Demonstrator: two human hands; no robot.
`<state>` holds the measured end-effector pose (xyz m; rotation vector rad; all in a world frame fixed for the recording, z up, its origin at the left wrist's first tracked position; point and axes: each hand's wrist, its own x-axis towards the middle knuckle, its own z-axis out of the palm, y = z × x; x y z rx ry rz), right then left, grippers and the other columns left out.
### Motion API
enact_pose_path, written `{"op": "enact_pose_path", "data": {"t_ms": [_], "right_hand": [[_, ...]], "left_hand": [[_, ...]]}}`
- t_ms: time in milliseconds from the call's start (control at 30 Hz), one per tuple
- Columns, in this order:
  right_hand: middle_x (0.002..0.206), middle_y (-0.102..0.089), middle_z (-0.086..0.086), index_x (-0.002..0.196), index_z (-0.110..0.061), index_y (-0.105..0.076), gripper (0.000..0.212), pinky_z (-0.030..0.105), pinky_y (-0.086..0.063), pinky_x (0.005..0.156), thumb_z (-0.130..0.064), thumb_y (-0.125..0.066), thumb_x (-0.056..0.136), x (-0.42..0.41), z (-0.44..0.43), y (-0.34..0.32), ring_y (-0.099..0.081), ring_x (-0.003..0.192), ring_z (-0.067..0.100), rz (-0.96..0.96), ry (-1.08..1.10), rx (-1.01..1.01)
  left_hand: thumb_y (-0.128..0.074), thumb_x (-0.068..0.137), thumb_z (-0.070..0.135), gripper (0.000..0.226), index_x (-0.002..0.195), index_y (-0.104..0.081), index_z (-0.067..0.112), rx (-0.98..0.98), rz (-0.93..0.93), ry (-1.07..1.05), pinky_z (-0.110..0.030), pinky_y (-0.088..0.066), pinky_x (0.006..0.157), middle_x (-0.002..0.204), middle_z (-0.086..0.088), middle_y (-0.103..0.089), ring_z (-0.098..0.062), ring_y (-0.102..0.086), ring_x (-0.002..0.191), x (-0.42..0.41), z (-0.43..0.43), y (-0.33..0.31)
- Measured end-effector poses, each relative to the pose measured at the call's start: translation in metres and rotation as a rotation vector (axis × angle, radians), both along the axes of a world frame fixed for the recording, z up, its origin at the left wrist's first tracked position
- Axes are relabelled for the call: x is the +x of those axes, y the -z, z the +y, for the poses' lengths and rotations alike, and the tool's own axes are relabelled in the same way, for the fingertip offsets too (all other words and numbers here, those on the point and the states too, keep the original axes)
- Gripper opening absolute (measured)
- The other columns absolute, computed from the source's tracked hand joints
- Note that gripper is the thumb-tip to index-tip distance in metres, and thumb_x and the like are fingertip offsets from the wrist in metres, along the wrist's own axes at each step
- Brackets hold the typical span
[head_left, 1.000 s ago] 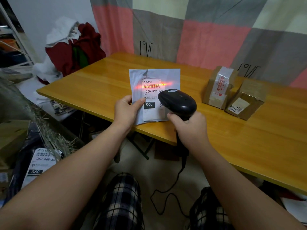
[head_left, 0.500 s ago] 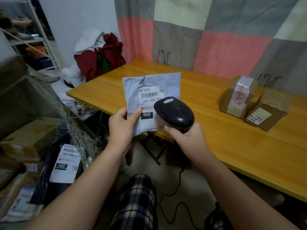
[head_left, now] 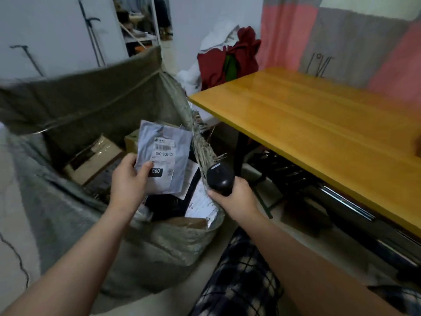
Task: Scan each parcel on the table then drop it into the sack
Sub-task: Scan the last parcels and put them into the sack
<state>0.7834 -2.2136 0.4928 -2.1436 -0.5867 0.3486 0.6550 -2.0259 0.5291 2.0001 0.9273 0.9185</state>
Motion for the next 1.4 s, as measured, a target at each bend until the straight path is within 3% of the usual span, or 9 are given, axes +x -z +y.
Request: {"op": "enact_pose_path", "data": {"t_ms": [133,233,467,667,867,1000,1167,1300,1400], "right_hand": [[0.118,-0.062,0.009,0.129,-0.015,-0.045,0.056,0.037,-0.051,0.083,-0.024,-0.071,0.081,-0.005,0.007,0.016,-0.059,0.105,0.031,-0.044,0.029,-0.204],[0.112,-0.066,0.01,0.134,-0.017,-0.044,0.058,0.039,-0.053,0.084,-0.012,-0.066,0.08,0.005,-0.001,0.008,-0.061,0.102,0.032,-0.033,0.133,-0.123],[0.109,-0.065,0.007,0.131,-0.017,-0.048,0.057,0.031,-0.047,0.08,-0.007,-0.067,0.078,0.015,-0.021,-0.008,-0.06,0.101,0.027,-0.003,0.19,0.014],[0.1,-0.056,-0.006,0.117,-0.022,-0.056,0.041,0.023,-0.038,0.081,-0.01,-0.073,0.081,0.024,-0.053,-0.033,-0.052,0.094,0.009,-0.003,0.254,0.276],[0.089,-0.067,0.004,0.103,-0.022,-0.06,0.026,0.035,-0.051,0.071,-0.018,-0.074,0.082,0.048,-0.134,-0.064,-0.064,0.082,0.023,-0.024,0.438,0.358],[0.069,-0.063,0.003,0.097,-0.02,-0.061,0.018,0.027,-0.045,0.057,-0.017,-0.072,0.083,0.058,-0.202,-0.084,-0.062,0.061,0.016,-0.032,0.608,0.395],[0.061,-0.062,0.008,0.072,-0.018,-0.062,0.015,0.031,-0.049,0.062,-0.018,-0.071,0.083,0.08,-0.272,-0.108,-0.065,0.062,0.027,-0.09,0.8,0.388],[0.065,-0.061,0.01,0.08,-0.014,-0.063,0.01,0.015,-0.043,0.043,-0.019,-0.07,0.084,0.087,-0.318,-0.121,-0.061,0.057,0.021,-0.107,0.923,0.419],[0.062,-0.059,0.009,0.082,-0.012,-0.063,0.008,0.021,-0.046,0.048,-0.018,-0.069,0.085,0.092,-0.346,-0.127,-0.06,0.055,0.021,-0.114,0.985,0.459]], "left_hand": [[-0.063,0.09,0.018,0.014,0.086,-0.057,0.007,-0.078,0.063,0.033,-0.033,-0.044,0.064,0.081,-0.004,-0.063,-0.024,-0.061,0.078,0.004,0.007,0.007],[-0.062,0.091,0.019,0.014,0.103,-0.058,0.012,-0.155,0.116,0.067,-0.034,-0.05,0.076,0.1,-0.006,-0.065,-0.024,-0.063,0.091,0.023,0.004,0.003],[-0.063,0.091,0.026,0.07,0.149,-0.025,0.017,0.04,0.583,0.163,-0.042,-0.033,0.106,0.147,-0.014,-0.028,-0.034,-0.034,0.132,0.066,-0.011,0.03],[-0.06,0.092,0.031,0.058,0.143,-0.036,0.017,0.25,0.361,0.313,-0.041,-0.027,0.107,0.141,-0.01,-0.032,-0.031,-0.029,0.129,0.089,-0.046,-0.004],[-0.058,0.094,0.032,0.053,0.141,-0.038,0.018,0.29,0.272,0.542,-0.038,-0.026,0.108,0.141,-0.007,-0.03,-0.029,-0.027,0.131,0.145,-0.12,-0.029],[-0.057,0.094,0.033,0.054,0.141,-0.036,0.018,0.293,0.25,0.706,-0.04,-0.028,0.109,0.142,-0.007,-0.028,-0.03,-0.026,0.132,0.19,-0.186,-0.036],[-0.058,0.093,0.032,0.054,0.141,-0.037,0.019,0.334,0.194,0.904,-0.041,-0.028,0.11,0.143,-0.007,-0.029,-0.029,-0.029,0.132,0.243,-0.273,-0.051],[-0.06,0.092,0.032,0.055,0.14,-0.039,0.018,0.388,0.148,1.013,-0.041,-0.029,0.109,0.141,-0.009,-0.031,-0.031,-0.031,0.131,0.278,-0.329,-0.06],[-0.059,0.092,0.038,0.06,0.143,-0.036,0.019,0.446,0.14,1.07,-0.041,-0.03,0.108,0.142,-0.011,-0.031,-0.033,-0.032,0.131,0.309,-0.365,-0.07]]}}
